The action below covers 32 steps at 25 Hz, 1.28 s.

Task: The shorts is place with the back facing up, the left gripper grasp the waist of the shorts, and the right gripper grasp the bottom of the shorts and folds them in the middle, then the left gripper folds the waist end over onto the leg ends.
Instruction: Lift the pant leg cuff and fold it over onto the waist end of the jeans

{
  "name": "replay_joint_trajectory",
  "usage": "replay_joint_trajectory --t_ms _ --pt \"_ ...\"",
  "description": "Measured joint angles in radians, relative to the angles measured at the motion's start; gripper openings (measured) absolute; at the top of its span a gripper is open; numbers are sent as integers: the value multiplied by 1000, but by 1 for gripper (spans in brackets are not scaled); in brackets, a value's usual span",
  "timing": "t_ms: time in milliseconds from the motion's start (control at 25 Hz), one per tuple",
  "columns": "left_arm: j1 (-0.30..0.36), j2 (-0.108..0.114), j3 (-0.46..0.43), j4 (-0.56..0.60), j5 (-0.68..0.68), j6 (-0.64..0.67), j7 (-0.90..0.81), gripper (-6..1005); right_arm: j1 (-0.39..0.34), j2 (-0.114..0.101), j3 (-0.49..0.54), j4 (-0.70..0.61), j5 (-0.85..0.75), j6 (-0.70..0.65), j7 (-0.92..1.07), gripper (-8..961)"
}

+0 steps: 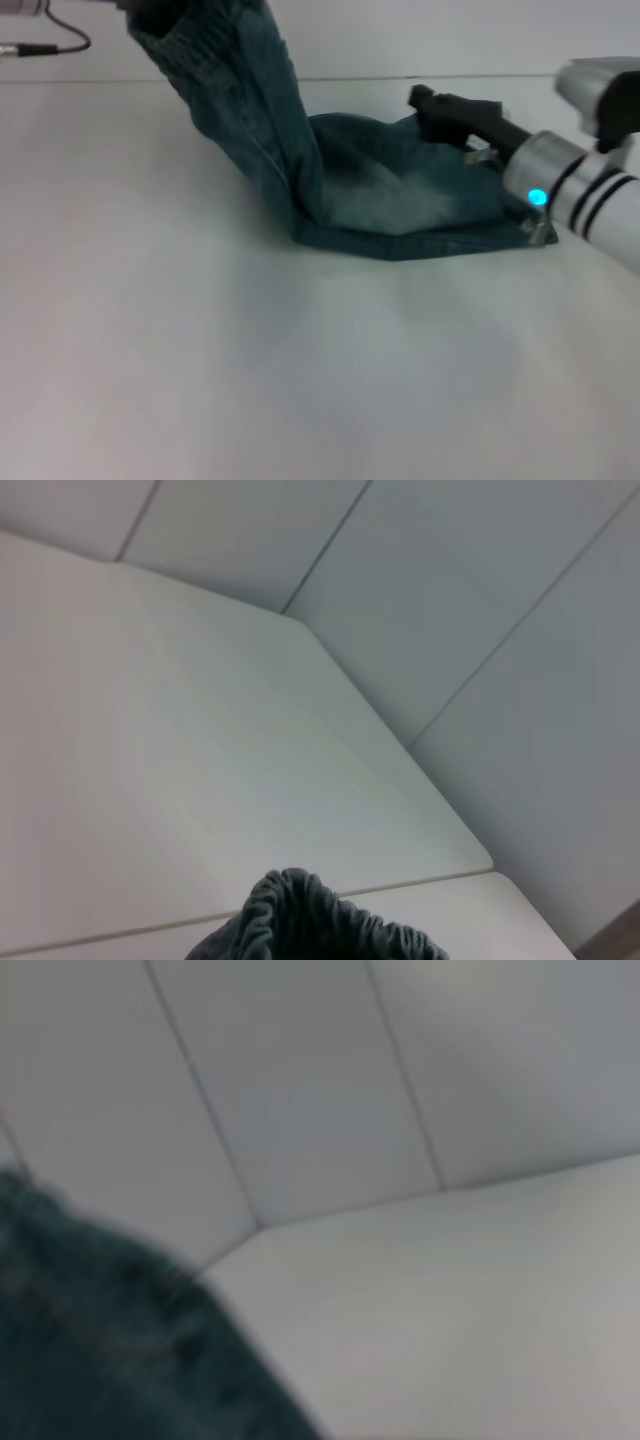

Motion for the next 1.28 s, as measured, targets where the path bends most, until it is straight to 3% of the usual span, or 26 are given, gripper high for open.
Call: replay_joint_trajectory --t_ms 160,440,640,840,960,1280 --pt "-26 8 27 -2 -1 -4 -10 98 86 5 0 96 13 49 -61 2" --pt "-65 27 47 0 -2 -4 -20 97 235 10 18 237 -12 127 -60 -1" --pt "-78 39 49 2 -1 -3 -21 91 302 10 210 309 -244 158 -64 8" --pt "-80 41 50 2 5 -3 -17 86 313 10 489 347 -563 202 -64 18" --pt "-76 41 51 -2 5 -6 -12 83 314 10 598 371 -707 225 -64 23" --pt "-69 33 51 -5 5 -14 -7 75 304 9 691 393 -839 279 -65 38"
